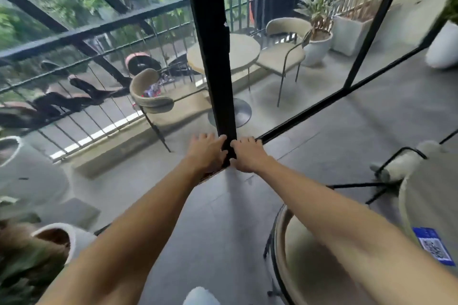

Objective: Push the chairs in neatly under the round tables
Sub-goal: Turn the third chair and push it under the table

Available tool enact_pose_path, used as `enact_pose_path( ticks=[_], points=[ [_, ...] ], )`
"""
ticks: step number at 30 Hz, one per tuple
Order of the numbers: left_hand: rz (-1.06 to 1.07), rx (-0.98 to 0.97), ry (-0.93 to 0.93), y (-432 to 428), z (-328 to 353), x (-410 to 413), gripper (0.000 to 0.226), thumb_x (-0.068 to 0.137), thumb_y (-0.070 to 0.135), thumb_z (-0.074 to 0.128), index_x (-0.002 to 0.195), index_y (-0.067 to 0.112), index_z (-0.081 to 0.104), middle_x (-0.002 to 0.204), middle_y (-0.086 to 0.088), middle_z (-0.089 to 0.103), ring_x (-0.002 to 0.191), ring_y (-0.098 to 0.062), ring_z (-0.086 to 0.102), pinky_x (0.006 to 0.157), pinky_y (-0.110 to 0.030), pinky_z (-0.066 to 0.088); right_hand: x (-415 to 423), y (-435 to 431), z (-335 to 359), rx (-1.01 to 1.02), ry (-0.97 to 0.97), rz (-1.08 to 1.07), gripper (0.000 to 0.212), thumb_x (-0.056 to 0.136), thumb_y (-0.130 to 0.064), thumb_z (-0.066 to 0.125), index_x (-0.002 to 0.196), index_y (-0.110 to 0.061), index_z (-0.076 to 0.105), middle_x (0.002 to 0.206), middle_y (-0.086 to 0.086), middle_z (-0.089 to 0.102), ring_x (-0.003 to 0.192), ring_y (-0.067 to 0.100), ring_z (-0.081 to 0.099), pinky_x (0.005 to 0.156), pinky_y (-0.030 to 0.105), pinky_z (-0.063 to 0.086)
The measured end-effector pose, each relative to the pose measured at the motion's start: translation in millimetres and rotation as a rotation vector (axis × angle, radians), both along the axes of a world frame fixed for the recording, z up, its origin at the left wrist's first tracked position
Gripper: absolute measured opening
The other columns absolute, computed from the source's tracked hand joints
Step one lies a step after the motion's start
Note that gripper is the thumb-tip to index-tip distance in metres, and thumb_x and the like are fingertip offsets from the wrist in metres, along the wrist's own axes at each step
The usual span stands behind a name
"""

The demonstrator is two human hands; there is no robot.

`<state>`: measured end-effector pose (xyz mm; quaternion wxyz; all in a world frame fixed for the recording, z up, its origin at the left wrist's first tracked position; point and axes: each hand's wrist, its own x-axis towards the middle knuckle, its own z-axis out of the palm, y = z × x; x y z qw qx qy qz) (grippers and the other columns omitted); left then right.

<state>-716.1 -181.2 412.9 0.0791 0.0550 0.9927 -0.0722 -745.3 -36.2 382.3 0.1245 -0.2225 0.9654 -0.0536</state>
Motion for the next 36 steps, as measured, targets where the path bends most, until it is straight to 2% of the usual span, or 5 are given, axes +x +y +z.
enact_pose_path(
  ticks=[7,14,22,28,36],
  points=[
    [-0.211,-0.018,-0.004,-6.2,-18.5,-203.2,0.052,0.099,0.051,0.038,0.146,0.029,0.037,0.138,-0.009,0.051,0.126,-0.033,0.049,0.101,-0.048,0.038,-162.4,-9.0,-14.0,0.007,0.050,-0.224,0.048,0.090,-0.038,0.053,0.133,-0.017,0.047,0.132,0.012,0.049,0.122,0.035,0.043,0.098,0.049,0.035],
    [-0.553,-0.012,-0.095,60.1,-29.3,-378.1,0.052,0.100,0.051,0.036,0.146,0.028,0.036,0.140,-0.008,0.050,0.127,-0.035,0.047,0.102,-0.048,0.035,-277.2,58.8,-21.9,0.021,-0.051,-0.630,0.053,0.089,-0.039,0.055,0.136,-0.019,0.045,0.137,0.013,0.047,0.126,0.036,0.041,0.101,0.048,0.034],
    [-0.957,0.023,-0.088,260.6,-43.8,-515.0,0.056,0.099,0.052,0.039,0.150,0.029,0.033,0.140,-0.009,0.050,0.127,-0.033,0.048,0.101,-0.047,0.038,-371.5,223.3,-41.0,0.030,-0.053,-0.991,0.052,0.092,-0.039,0.054,0.138,-0.018,0.045,0.137,0.013,0.045,0.126,0.035,0.039,0.101,0.048,0.032],
    [-1.139,0.051,-0.149,422.1,-61.2,-593.1,0.057,0.099,0.053,0.038,0.151,0.029,0.032,0.143,-0.009,0.049,0.128,-0.033,0.048,0.102,-0.047,0.039,-441.2,357.9,-49.4,0.032,-0.059,-1.170,0.057,0.093,-0.041,0.053,0.143,-0.018,0.038,0.138,0.012,0.043,0.128,0.035,0.038,0.103,0.048,0.032],
    [-1.382,0.014,-0.121,609.5,-57.5,-683.9,0.057,0.099,0.054,0.040,0.150,0.030,0.034,0.144,-0.009,0.048,0.130,-0.033,0.046,0.103,-0.046,0.036,-499.6,506.6,-50.7,0.013,-0.047,-1.450,0.040,0.091,-0.032,0.056,0.126,-0.015,0.049,0.131,0.014,0.046,0.126,0.036,0.038,0.103,0.050,0.029]
  ],
)
